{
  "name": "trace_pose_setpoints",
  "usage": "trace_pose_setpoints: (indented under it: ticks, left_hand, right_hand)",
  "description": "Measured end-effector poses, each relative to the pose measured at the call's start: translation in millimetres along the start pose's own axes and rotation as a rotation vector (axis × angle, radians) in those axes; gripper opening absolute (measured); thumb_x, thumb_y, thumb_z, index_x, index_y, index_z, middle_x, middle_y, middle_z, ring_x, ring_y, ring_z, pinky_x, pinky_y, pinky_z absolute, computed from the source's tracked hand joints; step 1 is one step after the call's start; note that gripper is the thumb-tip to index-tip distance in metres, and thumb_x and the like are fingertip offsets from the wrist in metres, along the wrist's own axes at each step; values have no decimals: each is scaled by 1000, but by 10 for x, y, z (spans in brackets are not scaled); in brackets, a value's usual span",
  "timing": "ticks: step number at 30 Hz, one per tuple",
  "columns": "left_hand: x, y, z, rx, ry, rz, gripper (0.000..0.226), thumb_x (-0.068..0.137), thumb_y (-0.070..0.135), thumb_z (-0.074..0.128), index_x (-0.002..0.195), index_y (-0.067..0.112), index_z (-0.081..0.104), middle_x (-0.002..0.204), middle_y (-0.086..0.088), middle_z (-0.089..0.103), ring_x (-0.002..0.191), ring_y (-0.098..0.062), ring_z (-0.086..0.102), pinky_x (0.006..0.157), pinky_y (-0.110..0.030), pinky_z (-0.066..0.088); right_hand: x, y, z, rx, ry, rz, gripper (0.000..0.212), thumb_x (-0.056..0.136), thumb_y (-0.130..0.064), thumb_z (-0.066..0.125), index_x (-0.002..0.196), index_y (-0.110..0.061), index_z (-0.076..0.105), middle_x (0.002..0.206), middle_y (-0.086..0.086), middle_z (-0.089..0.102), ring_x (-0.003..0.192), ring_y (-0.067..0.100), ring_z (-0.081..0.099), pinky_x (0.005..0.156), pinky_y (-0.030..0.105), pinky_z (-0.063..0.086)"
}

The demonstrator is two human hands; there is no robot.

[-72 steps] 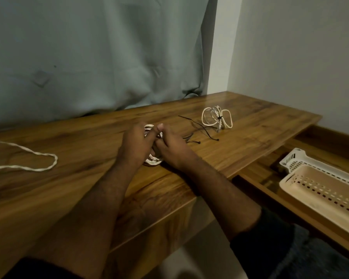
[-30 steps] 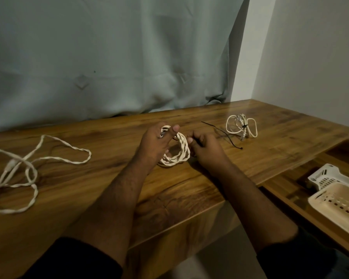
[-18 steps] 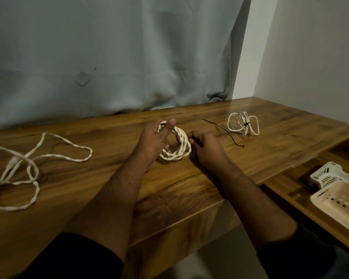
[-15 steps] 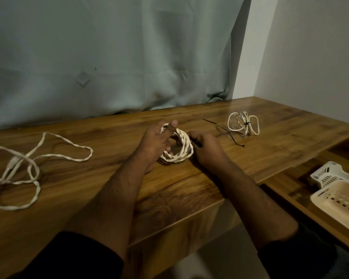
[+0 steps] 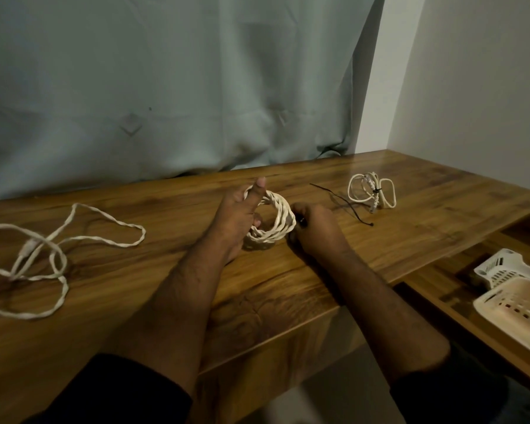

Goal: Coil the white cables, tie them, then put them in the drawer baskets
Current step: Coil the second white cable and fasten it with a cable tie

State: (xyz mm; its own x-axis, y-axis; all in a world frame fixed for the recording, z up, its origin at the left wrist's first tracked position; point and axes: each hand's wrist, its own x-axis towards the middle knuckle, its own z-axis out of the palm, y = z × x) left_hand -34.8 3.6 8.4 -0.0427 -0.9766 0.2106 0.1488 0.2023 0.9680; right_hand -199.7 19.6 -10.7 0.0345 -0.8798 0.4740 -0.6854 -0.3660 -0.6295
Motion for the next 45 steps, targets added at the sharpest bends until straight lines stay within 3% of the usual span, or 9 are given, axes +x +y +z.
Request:
trace_pose_setpoints:
  ticks: [4,8,12,19,25,28,35,40,45]
  left_hand:
    - [36,-59,-61,19,4,15,36,94,57,64,93,21,69,82,1,73,63,-25,51,50,-23,41]
    - [10,-91,-8,121,-40,40,30,98,47,63,87,19,66,79,-3,69,47,-3,52,46,-22,40]
    - [-4,-103,67,216,-95,152,32,100,38,63,77,17,59,68,-4,59,42,-1,48,42,-19,38]
    - [61,-81,67,267,-80,242,56,81,59,74,81,4,65,70,-21,69,49,-28,54,46,-26,40]
    - [13,-20,63,114,-155,138,29,88,24,80,79,1,66,70,-18,70,40,-14,46,45,-22,38]
    - [43,-39,32,240,-98,181,24,85,25,84,77,6,71,68,-14,72,42,-13,49,48,-23,40]
    - [84,-42,7,656,212,394,24,86,35,82,86,12,78,70,0,74,59,-8,68,55,-26,51]
    - [136,-85,-50,643,332,381,32,85,45,78,90,13,79,78,-4,76,73,-23,72,68,-40,59]
    - [200,-74,-109,364,418,252,35,80,44,80,80,10,74,72,-9,74,68,-32,72,69,-49,61]
  right_hand:
    - [-4,31,-14,144,29,54,16,102,-19,59,96,-16,74,86,-2,75,78,9,66,71,25,48]
    - [-11,85,31,332,-7,86,21,102,-23,60,87,-16,74,80,1,77,74,12,69,72,37,55]
    - [-52,63,31,640,-117,167,25,104,-17,58,91,-1,73,86,27,74,74,29,67,66,37,52]
    - [-14,49,-12,962,-225,248,35,105,-13,54,114,20,57,111,43,62,96,40,59,77,37,52]
    - [9,74,13,962,-212,224,44,103,-23,58,112,20,58,114,51,56,98,46,55,87,52,47]
    - [0,80,26,833,-152,172,42,110,-29,45,104,6,69,102,35,71,91,40,66,84,49,55]
    - [-1,43,-11,246,142,38,19,103,-19,59,114,-14,73,101,-3,76,97,12,70,88,34,56]
    - [-147,-103,-39,490,58,-67,18,104,-14,59,95,-6,73,71,-7,68,70,6,61,66,24,49]
    - [-192,-190,-47,619,-69,-129,19,100,-1,62,116,-6,69,94,-1,77,91,9,72,79,20,54]
